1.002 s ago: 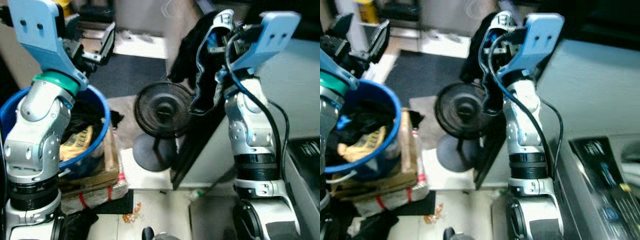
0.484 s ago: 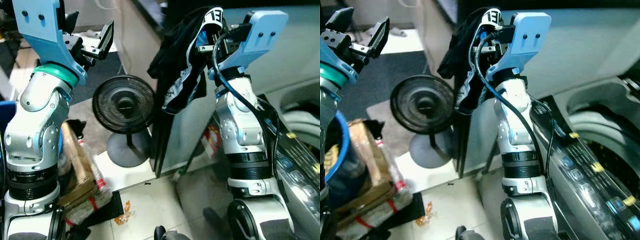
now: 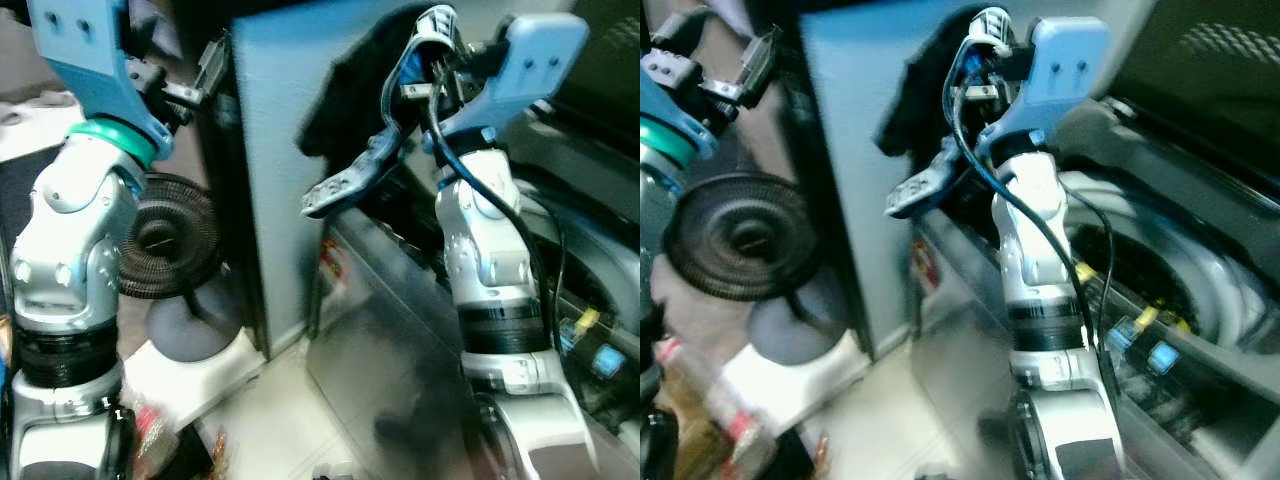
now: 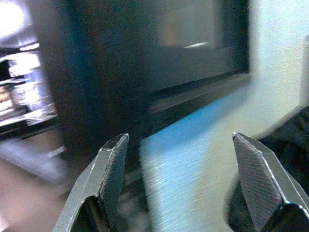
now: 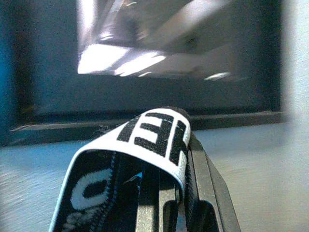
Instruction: Clothes washing
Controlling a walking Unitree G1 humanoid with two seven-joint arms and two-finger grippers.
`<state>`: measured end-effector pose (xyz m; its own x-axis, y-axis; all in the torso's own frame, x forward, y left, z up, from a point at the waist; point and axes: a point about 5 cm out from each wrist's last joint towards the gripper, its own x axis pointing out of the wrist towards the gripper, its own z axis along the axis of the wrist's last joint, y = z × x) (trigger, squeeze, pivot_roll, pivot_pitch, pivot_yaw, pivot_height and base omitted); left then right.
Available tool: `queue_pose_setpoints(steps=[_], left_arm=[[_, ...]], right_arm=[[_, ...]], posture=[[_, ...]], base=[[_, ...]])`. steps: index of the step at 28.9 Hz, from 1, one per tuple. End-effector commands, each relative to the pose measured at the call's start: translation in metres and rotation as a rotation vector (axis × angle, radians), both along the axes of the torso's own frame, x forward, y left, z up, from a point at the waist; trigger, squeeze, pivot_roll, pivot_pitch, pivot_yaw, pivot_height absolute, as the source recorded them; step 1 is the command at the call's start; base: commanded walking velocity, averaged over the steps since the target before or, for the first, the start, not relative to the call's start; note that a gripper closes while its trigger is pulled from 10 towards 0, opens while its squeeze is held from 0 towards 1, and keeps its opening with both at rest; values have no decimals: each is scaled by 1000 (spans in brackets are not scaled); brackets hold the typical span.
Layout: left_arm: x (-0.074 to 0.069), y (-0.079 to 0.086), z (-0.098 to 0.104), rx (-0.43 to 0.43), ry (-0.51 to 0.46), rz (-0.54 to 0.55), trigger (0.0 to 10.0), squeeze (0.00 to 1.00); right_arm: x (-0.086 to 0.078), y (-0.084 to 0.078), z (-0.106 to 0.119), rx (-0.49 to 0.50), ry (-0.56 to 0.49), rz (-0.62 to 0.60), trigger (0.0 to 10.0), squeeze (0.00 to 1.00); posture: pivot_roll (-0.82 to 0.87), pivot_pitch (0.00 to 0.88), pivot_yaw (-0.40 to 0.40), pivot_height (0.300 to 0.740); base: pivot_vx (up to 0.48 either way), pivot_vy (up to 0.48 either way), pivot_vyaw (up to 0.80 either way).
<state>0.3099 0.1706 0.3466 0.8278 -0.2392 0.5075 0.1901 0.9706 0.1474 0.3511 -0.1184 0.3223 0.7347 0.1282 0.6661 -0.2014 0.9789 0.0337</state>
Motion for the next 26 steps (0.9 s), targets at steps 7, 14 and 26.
queue_pose_setpoints(steps=[7, 14, 26], left_arm=[[-2, 2, 0, 0, -16, 10, 10000, 0], [-1, 3, 0, -2, -15, 12, 10000, 0], [1, 3, -1, -14, -13, 23, 10000, 0]], right_arm=[[-3, 4, 6, 8, -35, 8, 10000, 0], [-3, 4, 7, 11, -39, 7, 10000, 0], [-3, 9, 6, -11, -39, 33, 10000, 0]], posture=[[125, 7, 4, 740], [125, 9, 5, 740], [127, 18, 0, 740]], base=[[0, 0, -800], [0, 0, -800], [0, 0, -552]])
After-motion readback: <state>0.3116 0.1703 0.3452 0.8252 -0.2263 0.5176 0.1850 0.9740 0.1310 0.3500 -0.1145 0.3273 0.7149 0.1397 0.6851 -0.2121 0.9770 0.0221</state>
